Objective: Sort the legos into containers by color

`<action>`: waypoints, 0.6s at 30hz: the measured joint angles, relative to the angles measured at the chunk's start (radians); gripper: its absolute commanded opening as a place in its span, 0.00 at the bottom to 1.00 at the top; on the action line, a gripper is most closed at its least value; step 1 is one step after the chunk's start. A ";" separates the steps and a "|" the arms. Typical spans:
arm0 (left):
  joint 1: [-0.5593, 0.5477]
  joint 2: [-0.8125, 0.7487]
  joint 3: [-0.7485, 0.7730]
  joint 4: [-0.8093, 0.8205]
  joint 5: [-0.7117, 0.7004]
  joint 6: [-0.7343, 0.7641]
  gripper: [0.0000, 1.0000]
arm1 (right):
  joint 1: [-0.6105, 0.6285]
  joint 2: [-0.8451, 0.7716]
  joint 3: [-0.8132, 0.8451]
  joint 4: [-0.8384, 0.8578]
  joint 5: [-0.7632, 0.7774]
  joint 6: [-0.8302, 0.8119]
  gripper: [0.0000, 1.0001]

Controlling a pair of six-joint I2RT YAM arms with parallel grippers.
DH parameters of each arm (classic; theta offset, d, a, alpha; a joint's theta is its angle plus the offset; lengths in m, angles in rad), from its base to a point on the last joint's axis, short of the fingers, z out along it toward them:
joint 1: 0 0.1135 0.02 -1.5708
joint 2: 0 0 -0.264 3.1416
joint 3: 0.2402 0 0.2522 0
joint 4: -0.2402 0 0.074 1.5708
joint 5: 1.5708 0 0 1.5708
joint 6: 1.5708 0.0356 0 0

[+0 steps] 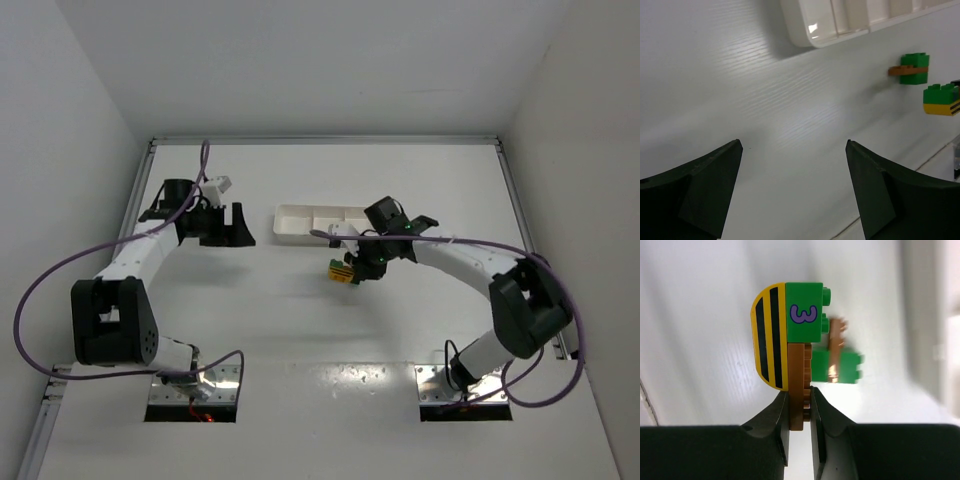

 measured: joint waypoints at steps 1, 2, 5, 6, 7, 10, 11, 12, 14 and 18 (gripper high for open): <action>-0.008 -0.004 -0.007 0.008 0.012 -0.019 0.91 | 0.000 -0.029 0.013 -0.003 0.000 0.002 0.00; -0.016 -0.011 -0.014 0.011 0.023 -0.040 0.91 | 0.000 -0.051 0.031 -0.002 -0.001 0.003 0.00; -0.063 -0.036 -0.022 0.020 0.045 -0.075 0.97 | 0.000 -0.097 0.056 0.009 0.003 0.010 0.00; -0.085 -0.045 -0.022 0.029 0.055 -0.084 0.97 | 0.000 -0.112 0.049 0.016 0.016 0.013 0.00; -0.101 -0.050 -0.021 0.032 0.064 -0.091 0.97 | 0.001 -0.127 0.035 0.032 0.031 0.014 0.00; -0.154 -0.052 0.000 0.033 0.114 -0.110 0.97 | 0.008 -0.209 -0.043 0.084 0.101 0.021 0.00; -0.165 -0.051 0.009 0.034 0.128 -0.114 0.97 | 0.011 -0.227 -0.059 0.095 0.123 0.024 0.00; -0.177 -0.051 0.021 0.035 0.143 -0.119 0.97 | 0.016 -0.235 -0.064 0.104 0.144 0.027 0.00; -0.196 -0.042 0.044 0.047 0.166 -0.134 0.97 | 0.026 -0.230 -0.061 0.130 0.186 0.044 0.00; -0.223 -0.009 0.073 0.085 0.193 -0.175 0.97 | 0.039 -0.176 -0.010 0.149 0.232 0.085 0.00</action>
